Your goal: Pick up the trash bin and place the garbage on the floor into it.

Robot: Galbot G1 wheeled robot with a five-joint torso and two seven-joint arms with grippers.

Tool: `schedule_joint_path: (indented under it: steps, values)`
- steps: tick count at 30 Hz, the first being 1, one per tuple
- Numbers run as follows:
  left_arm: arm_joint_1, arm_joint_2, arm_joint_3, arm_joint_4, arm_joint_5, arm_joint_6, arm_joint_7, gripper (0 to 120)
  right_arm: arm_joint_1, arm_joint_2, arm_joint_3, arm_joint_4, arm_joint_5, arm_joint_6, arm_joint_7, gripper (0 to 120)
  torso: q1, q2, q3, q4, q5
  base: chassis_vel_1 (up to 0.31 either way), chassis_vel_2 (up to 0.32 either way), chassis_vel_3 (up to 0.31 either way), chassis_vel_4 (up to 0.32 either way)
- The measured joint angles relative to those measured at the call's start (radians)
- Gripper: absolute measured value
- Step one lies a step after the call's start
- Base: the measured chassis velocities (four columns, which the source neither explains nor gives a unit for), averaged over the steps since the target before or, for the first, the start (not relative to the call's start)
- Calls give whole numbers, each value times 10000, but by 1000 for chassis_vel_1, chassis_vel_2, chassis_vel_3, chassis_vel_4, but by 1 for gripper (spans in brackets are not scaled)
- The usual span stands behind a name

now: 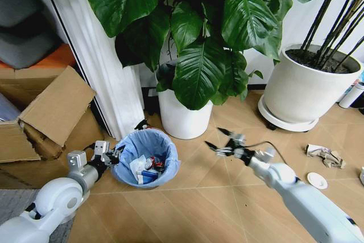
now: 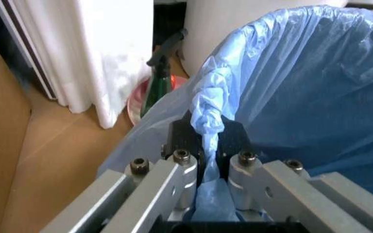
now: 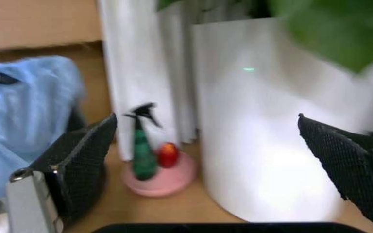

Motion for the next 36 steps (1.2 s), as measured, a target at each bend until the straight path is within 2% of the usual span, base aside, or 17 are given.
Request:
schedule_joint_path:
  steps: [2, 3, 4, 8, 16, 26, 36]
  values:
    - [18, -30, -39, -16, 8, 0, -25, 1, -472, 67, 674, 125, -247, 4, 145, 100, 0, 0, 1, 1, 0, 0, 0, 0, 0]
    - [18, -30, -39, -16, 8, 0, -25, 1, -472, 67, 674, 125, -247, 4, 145, 100, 0, 0, 1, 1, 0, 0, 0, 0, 0]
    - [35, -58, -68, -38, 21, 0, -32, 1, -920, 169, 1302, 222, -504, 13, 274, 100, 0, 0, 0, 3, 2, 0, 0, 0, 0]
    - [114, -141, -113, -49, 142, -14, -32, 1, -1915, 524, 2625, 311, -1025, 81, 594, 100, 0, 0, 1, 1, 1, 0, 0, 0, 0]
    - [188, -314, -128, -154, 212, -15, -83, 1, -2745, 1160, 3931, 467, -1531, 139, 1236, 100, 0, 0, 1, 2, -2, 0, 0, 0, 0]
    - [238, -405, -190, -134, 278, -18, -88, 1, -3311, 1529, 5031, 196, -1759, 76, 1346, 100, 0, 0, 1, 1, -2, 0, 0, 0, 0]
    - [248, -609, -174, -103, 344, -22, -86, 1, -3516, 1556, 5487, -18, -1744, 293, 1473, 100, 1, 0, 2, 1, -4, 0, 0, 0, 0]
